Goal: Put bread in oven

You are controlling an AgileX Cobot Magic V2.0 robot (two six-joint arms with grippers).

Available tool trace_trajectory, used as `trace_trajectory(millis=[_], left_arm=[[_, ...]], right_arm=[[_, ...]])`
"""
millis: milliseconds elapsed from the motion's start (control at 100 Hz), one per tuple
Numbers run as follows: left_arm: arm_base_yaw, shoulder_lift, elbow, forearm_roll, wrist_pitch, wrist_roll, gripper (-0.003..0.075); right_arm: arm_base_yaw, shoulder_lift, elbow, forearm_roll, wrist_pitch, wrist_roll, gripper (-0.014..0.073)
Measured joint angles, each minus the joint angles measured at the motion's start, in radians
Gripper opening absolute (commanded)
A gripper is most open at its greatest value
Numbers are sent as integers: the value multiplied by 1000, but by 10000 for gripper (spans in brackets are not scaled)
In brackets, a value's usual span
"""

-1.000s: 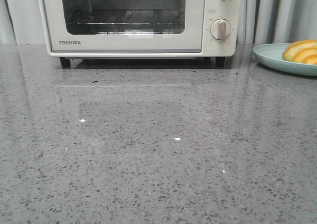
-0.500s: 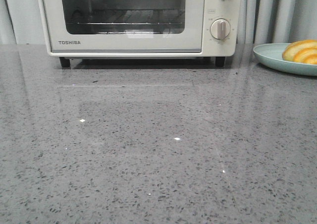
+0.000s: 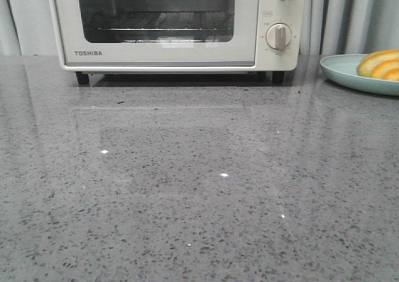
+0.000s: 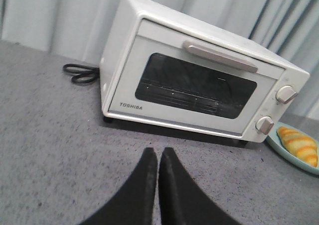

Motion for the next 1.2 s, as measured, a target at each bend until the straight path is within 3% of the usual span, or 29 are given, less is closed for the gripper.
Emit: trace_trajectory(millis=[230, 590, 870, 1200], left_arm=[[-152, 349, -312, 6, -21, 165, -21], [-273, 874, -764, 29, -27, 207, -22], [-293, 1100, -937, 54, -17, 208, -22], [-297, 1246, -1036, 61, 0, 208, -22]], right_arm=[[0, 147, -57, -22, -9, 2, -48], [0, 149, -59, -22, -9, 0, -48], [0, 149, -59, -22, -9, 0, -48], [0, 149, -59, -22, -9, 2, -48]])
